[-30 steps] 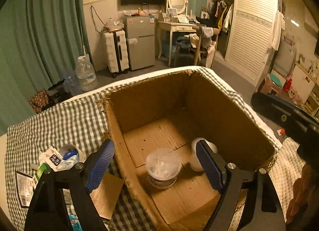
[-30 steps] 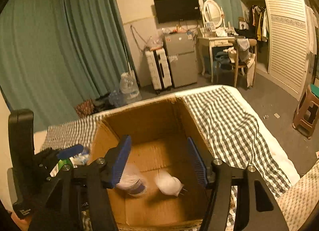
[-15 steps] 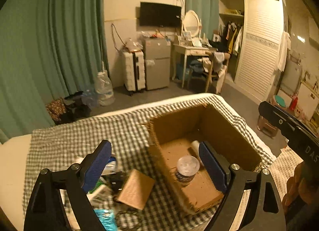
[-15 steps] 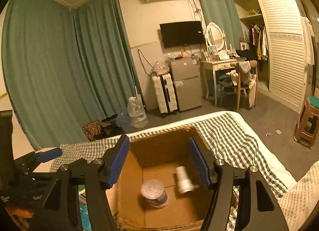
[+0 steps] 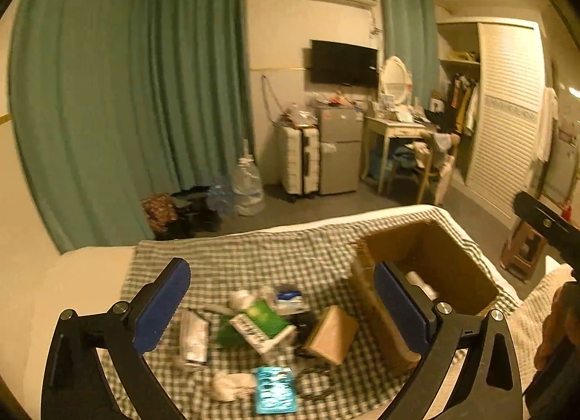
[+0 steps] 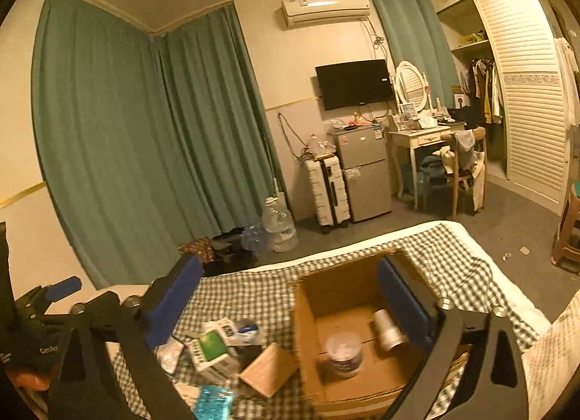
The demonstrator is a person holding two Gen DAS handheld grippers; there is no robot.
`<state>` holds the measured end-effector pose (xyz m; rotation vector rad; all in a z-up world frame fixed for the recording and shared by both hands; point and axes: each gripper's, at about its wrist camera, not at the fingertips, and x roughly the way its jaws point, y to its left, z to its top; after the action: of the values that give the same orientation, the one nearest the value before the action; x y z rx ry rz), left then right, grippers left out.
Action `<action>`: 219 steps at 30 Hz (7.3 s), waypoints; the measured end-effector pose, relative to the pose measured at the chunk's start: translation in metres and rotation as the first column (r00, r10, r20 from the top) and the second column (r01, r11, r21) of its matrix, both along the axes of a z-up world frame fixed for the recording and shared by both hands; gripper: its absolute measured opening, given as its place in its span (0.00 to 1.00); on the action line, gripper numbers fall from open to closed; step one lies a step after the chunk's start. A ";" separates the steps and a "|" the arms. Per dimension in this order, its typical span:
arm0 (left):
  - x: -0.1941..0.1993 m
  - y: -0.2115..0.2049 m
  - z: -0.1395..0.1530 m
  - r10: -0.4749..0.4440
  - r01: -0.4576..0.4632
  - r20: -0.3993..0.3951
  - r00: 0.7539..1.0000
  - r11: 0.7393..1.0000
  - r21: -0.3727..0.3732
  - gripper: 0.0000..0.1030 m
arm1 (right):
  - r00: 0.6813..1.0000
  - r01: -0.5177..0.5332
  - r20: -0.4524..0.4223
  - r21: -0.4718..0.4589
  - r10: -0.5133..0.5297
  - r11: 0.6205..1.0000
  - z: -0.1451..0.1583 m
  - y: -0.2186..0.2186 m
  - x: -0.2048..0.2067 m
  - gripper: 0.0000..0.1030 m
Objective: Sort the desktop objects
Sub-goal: 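Move both tools back over the items on the bed, then grasp the black-and-white wipes pack with left tool while right tool grasps green medicine box, then carry the wipes pack with left tool while right tool carries the green medicine box to box, then release the wipes pack and green medicine box into the cardboard box, then move both tools back over the remaining items on the bed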
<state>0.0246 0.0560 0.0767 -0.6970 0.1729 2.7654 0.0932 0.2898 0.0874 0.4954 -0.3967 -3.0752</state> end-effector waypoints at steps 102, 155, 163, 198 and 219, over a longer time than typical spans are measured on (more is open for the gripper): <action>-0.031 -0.103 -0.072 0.065 -0.084 0.174 0.983 0.991 0.107 0.28 | 0.959 -0.281 0.070 0.328 0.273 0.902 -0.069 -0.140 -0.017 0.77; -0.038 0.230 -0.118 -0.253 0.270 0.251 0.934 0.962 -0.034 0.28 | 0.996 0.006 0.093 0.038 -0.010 0.999 -0.099 0.137 -0.016 0.76; -0.070 0.235 -0.160 -0.232 0.264 0.333 0.914 0.963 -0.054 0.28 | 0.987 0.000 0.159 0.042 -0.006 0.999 -0.124 0.133 -0.050 0.76; -0.003 0.069 -0.019 -0.089 0.086 0.055 0.995 0.995 0.048 0.94 | 0.992 0.065 -0.114 0.061 -0.058 0.996 -0.027 0.052 0.030 0.89; -0.002 -0.133 -0.007 0.166 -0.165 0.014 0.986 0.971 0.172 1.00 | 0.981 -0.033 -0.181 0.174 0.065 0.984 -0.004 -0.079 0.036 1.00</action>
<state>0.0225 -0.0765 0.0697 -0.6935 -0.1297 2.8932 0.1295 0.2104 0.0831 0.2109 -0.1169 -3.0852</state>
